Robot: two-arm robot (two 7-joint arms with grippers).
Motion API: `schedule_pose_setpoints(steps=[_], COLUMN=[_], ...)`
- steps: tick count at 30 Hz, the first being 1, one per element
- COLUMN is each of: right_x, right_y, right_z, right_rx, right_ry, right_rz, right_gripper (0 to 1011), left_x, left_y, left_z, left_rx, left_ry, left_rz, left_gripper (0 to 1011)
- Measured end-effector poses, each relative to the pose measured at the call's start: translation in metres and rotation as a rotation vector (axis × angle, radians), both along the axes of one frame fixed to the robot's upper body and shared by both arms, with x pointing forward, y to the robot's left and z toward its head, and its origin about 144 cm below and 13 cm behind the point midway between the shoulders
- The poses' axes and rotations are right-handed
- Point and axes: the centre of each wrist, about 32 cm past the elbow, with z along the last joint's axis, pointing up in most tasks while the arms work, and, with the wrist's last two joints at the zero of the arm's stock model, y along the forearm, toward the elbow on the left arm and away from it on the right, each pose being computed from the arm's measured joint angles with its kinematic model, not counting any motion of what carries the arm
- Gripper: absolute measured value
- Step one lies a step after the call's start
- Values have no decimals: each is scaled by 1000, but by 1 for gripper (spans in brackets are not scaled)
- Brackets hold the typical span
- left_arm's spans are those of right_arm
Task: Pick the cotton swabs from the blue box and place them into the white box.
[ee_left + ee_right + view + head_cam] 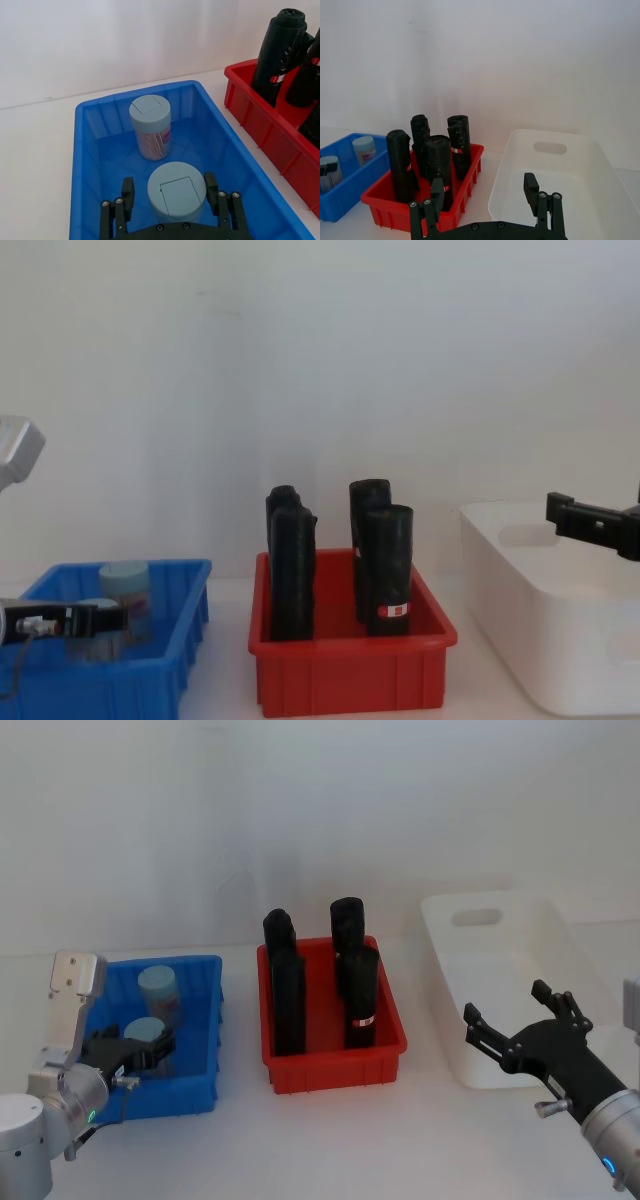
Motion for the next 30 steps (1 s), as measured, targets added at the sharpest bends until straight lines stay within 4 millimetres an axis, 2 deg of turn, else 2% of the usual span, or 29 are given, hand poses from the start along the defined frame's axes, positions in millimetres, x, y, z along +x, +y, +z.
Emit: schedule_pose_setpoints(steps=[2, 3, 9, 19, 30], right_x=[0, 0, 0, 0, 0], right_y=[0, 0, 0, 0, 0], right_z=[0, 0, 0, 0, 0], right_rx=[0, 0, 0, 0, 0], right_ry=[0, 0, 0, 0, 0], right_rz=[0, 0, 0, 0, 0], right_gripper=[1002, 1002, 1002, 1002, 1002], left_x=[1, 2, 3, 2, -6], left_y=[1, 1, 3, 3, -1], left_z=[-1, -1, -1, 8, 41], left_rx=[0, 0, 1, 6, 30], left_ry=[-2, -3, -13, -42, -99], left_rz=[0, 0, -4, -23, -93], left_gripper=[881, 818, 670, 670, 670])
